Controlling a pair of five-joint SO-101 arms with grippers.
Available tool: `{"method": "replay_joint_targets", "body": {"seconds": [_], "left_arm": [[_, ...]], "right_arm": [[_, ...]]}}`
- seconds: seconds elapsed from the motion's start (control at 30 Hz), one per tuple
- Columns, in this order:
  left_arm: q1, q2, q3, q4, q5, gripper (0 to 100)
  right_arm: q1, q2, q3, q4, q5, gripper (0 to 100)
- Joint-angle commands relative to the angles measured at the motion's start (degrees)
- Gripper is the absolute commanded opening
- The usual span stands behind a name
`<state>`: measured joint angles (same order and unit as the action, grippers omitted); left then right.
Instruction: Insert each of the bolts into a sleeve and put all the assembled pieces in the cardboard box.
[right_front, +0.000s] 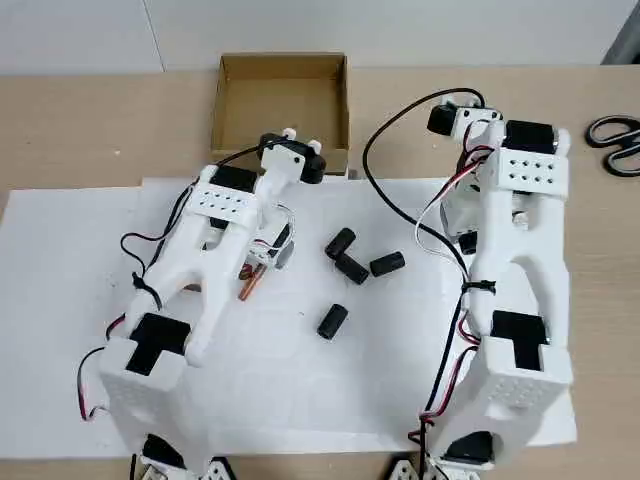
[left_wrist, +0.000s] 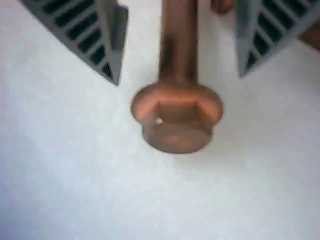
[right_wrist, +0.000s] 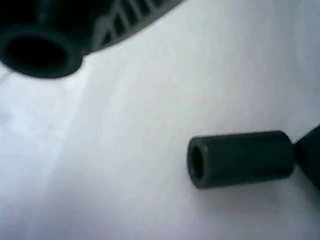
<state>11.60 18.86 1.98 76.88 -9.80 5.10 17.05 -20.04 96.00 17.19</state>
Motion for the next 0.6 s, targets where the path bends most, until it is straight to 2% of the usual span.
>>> {"method": "replay_joint_targets", "body": {"seconds": [0.0, 0.17, 0.57], "left_arm": [[1.2, 0.0, -2.0, -1.4, 0.5, 15], [1.2, 3.5, -2.2, -1.7, 0.5, 15], [1.1, 5.6, -2.2, -2.9, 0.5, 7]], "right_arm": [[0.3, -3.8, -0.4, -0.6, -0.7, 0.5], [0.3, -3.8, -0.4, -0.5, -0.7, 0.5], [0.3, -3.9, -0.4, -0.1, -0.7, 0.5]]}}
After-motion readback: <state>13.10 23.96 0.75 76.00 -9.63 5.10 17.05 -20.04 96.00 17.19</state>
